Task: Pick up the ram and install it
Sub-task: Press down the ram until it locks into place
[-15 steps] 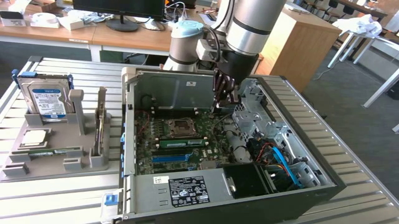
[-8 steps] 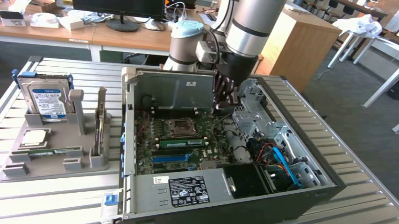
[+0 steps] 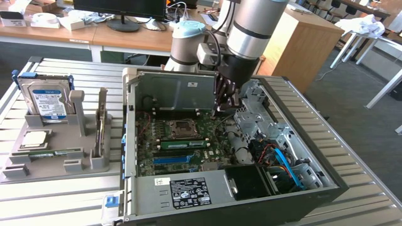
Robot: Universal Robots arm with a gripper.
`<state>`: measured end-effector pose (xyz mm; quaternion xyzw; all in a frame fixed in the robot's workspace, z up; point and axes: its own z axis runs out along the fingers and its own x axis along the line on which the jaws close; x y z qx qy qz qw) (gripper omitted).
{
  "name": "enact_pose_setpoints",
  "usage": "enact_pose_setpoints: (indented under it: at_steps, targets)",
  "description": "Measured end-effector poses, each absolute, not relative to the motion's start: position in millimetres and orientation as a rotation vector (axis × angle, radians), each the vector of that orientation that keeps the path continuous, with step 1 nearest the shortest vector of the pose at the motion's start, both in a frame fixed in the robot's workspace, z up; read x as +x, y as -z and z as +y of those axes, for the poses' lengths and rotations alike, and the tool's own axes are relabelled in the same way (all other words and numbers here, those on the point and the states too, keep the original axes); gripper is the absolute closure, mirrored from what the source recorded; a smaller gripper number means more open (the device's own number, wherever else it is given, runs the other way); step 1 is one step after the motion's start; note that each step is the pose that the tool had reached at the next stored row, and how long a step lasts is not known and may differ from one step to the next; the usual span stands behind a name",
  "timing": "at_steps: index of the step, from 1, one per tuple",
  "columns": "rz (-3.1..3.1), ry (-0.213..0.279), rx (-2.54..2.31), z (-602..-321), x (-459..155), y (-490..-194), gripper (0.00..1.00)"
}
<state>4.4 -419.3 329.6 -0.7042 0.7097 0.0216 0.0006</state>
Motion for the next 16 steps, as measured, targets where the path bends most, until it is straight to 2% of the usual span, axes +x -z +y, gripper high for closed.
enact_pose_setpoints:
  at_steps: [16]
  targets:
    - [2.229,-0.068,-2.212,-419.3,4.4,-324.3,0.9]
